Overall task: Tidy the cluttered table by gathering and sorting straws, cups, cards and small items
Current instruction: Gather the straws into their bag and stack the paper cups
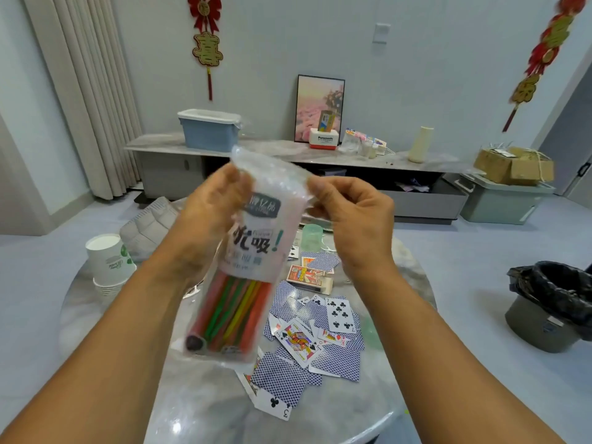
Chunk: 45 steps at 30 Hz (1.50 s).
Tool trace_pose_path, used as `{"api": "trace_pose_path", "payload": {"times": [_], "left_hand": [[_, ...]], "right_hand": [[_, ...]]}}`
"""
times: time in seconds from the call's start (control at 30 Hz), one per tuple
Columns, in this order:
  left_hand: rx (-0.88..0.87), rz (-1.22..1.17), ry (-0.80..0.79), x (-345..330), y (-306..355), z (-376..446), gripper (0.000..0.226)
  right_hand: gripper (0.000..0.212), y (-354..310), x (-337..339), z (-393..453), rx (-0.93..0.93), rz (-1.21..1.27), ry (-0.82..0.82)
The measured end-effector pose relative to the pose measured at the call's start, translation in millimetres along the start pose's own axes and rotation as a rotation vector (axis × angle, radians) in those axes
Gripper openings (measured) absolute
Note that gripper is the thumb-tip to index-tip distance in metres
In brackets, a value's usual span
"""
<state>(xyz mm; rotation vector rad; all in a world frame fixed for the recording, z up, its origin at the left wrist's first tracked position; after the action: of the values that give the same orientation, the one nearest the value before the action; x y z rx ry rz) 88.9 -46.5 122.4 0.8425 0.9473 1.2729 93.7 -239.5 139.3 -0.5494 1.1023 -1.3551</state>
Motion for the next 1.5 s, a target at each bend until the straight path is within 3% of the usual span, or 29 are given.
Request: {"api": "trace_pose_path", "payload": {"times": [0.07,0.1,0.2,0.27,0.33,0.43,0.57,0.63,0.77,0.87,0.97,1.1,1.2,1.3,1.37,1.43,1.5], "left_hand": [[0.134,0.166,-0.183,-4.6,-24.0,-8.4,0.074],[0.198,0.248,-0.204,-4.1,-38.3,-13.0,0.075],[0.273,0.266,-0.058,-0.6,-65.2,-14.7,0.063],[0.317,0.061,0.13,3.4,-73.8,-8.4,0.062],[0.382,-0.161,0.279,5.9,-82.1,-5.0,0.054],[0.488,-0.295,0.377,0.5,-97.6,-7.8,0.04],[0.583,-0.382,0.474,-6.2,-112.7,-11.8,0.044],[0.587,-0.427,0.477,-10.5,-117.4,-9.6,0.054],[0.563,-0.327,0.229,-34.2,-122.0,-4.6,0.064],[0.533,0.036,0.117,-46.6,-139.2,-10.9,0.078],[0.411,0.392,0.003,-60.1,-153.6,-25.2,0.076],[0.145,0.779,-0.325,-96.1,-181.7,-58.3,0.083],[-0.044,1.023,-0.566,-126.2,-210.7,-79.9,0.088],[-0.122,1.142,-0.703,-140.2,-233.2,-89.0,0.09],[-0.265,1.292,-0.65,-136.3,-243.1,-87.7,0.08],[-0.214,1.399,-0.55,-119.9,-248.0,-79.4,0.073],[-0.138,1.323,-0.572,-108.8,-265.6,-78.7,0.073]], "right_hand": [[0.007,0.2,12.3,6.5,-0.012,0.043,0.103],[0.009,3.4,16.1,8.6,-0.026,0.045,0.136],[0.021,27.1,14.3,6.7,-0.155,0.005,0.137],[0.028,48.6,8.2,-1.2,-0.28,-0.129,0.017],[0.048,73.2,0.2,-19.5,-0.403,-0.319,-0.217],[0.077,100.5,-4.0,-49.9,-0.506,-0.456,-0.497],[0.093,110.8,15.3,-50.3,-0.585,-0.567,-0.552],[0.09,113.7,30.5,-46.4,-0.649,-0.589,-0.521],[0.075,111.6,59.7,-24.1,-0.654,-0.447,-0.266],[0.068,107.4,97.5,10.2,-0.586,-0.416,-0.003],[0.065,105.3,141.1,49.4,-0.467,-0.654,0.135],[0.05,120.1,187.6,89.6,-0.439,-0.981,0.18],[0.037,146.5,208.7,107.8,-0.48,-1.065,0.174],[0.033,178.9,221.2,118.2,-0.517,-1.11,0.094],[0.034,198.4,228.5,121.2,-0.546,-1.082,0.051],[0.042,213.9,235.2,124.2,-0.56,-1.049,0.053],[0.045,225.3,240.2,124.9,-0.556,-1.043,0.068]]}}
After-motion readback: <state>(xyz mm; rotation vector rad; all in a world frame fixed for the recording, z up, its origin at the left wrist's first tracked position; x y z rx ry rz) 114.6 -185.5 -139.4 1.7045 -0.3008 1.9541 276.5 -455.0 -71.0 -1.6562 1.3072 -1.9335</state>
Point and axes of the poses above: each hand's wrist, its own z-axis towards the middle knuckle, its own x-axis out of the back of the hand, y = z × x, the point moved 7 cm from there along z, towards the middle knuckle, and after that the axes turned 8 degrees about y, right-handed, at the moved point
